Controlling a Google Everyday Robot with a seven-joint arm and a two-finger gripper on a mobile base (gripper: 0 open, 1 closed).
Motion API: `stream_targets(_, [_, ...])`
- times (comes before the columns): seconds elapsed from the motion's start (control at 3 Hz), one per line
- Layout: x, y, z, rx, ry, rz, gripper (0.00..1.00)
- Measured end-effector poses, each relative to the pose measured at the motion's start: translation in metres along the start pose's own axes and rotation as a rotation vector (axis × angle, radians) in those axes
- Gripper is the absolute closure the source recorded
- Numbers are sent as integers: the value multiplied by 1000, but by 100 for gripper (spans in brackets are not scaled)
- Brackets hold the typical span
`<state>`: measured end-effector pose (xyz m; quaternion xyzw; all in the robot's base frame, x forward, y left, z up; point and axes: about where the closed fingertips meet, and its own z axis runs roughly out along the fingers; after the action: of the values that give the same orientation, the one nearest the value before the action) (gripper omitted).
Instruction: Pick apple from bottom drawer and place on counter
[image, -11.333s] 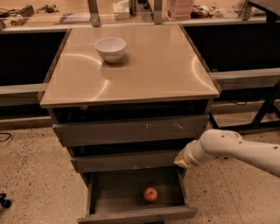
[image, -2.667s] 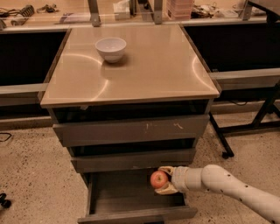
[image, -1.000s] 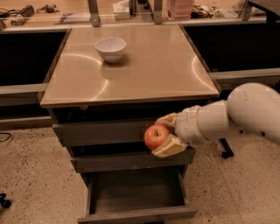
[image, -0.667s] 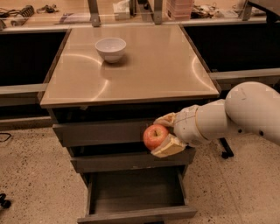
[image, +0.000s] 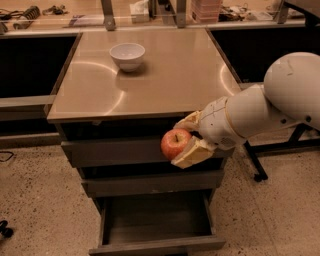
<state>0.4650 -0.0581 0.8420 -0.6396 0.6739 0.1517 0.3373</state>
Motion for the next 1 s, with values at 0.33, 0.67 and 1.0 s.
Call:
stream_targets(0.33, [3, -11, -1, 27, -2, 9, 100])
stream_targets(0.67, [6, -37, 2, 67, -16, 21, 100])
stream_targets(1.0, [14, -100, 12, 123, -34, 67, 100])
